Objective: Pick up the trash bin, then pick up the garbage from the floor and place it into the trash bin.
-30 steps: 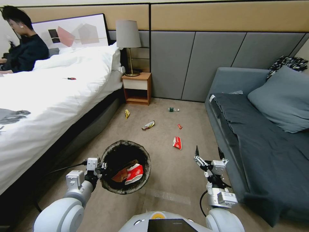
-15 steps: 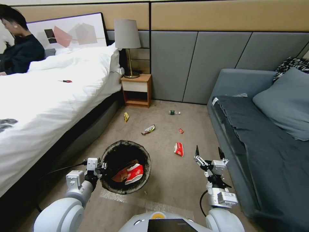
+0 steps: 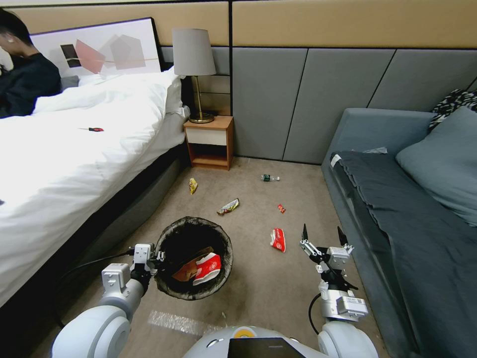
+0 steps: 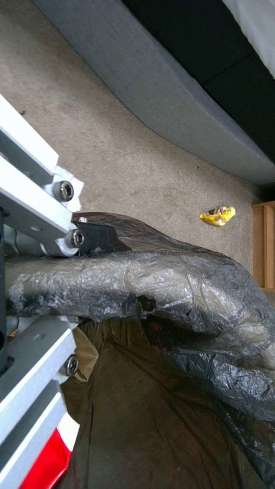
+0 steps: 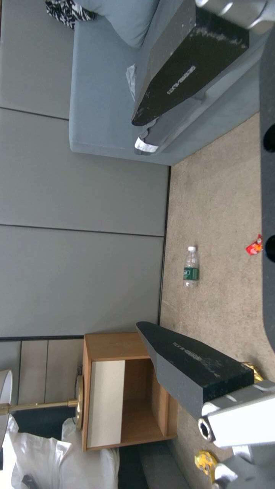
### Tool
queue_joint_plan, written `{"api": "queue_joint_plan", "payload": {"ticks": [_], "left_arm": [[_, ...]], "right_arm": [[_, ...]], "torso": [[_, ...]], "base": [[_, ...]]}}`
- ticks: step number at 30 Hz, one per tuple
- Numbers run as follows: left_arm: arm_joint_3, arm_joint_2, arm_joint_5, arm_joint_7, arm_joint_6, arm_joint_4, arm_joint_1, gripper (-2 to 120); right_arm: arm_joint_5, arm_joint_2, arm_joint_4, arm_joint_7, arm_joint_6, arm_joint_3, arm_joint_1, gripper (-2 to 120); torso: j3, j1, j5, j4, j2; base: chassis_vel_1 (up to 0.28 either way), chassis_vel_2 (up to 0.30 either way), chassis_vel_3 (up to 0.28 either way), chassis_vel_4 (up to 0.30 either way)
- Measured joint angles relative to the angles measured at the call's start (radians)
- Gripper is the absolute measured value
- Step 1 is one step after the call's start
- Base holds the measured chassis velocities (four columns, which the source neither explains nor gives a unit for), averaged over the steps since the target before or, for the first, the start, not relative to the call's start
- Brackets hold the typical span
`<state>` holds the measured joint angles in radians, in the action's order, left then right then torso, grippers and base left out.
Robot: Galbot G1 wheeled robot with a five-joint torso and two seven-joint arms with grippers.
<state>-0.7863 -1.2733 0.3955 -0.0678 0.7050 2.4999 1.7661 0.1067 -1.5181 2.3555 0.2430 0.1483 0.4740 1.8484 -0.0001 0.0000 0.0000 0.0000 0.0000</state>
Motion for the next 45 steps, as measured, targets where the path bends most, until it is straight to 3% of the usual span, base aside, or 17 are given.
{"api": "queue_joint_plan", "payload": {"ticks": [26,30,37,45], "left_arm": [[-0.002,-0.004,-0.001,-0.001,0.000,0.000,0.014,2],[-0.002,-0.005,0.000,-0.003,0.000,0.000,0.022,2],[-0.013,0.003,0.048,-0.027,0.000,0.000,0.047,2],[-0.020,0.057,0.078,-0.037,0.001,0.000,0.067,2]], "right_arm": [[-0.006,0.018,0.006,0.011,-0.023,-0.001,0.003,100],[-0.028,0.036,0.001,0.022,-0.070,0.006,-0.010,100],[-0.212,0.129,-0.067,0.018,-0.262,0.045,-0.145,100],[-0.392,0.187,-0.185,-0.028,-0.344,0.073,-0.223,100]], "torso": [[0.000,0.000,0.0000,0.0000,0.000],[0.000,0.000,0.0001,-0.0002,0.000],[0.000,0.000,0.0003,0.0001,0.000],[0.000,0.000,0.0001,-0.0007,0.000]], "base": [[-0.071,0.070,0.069,-0.074],[0.000,0.000,0.000,0.000],[0.000,0.000,0.000,0.000],[0.000,0.000,0.000,0.000]]}}
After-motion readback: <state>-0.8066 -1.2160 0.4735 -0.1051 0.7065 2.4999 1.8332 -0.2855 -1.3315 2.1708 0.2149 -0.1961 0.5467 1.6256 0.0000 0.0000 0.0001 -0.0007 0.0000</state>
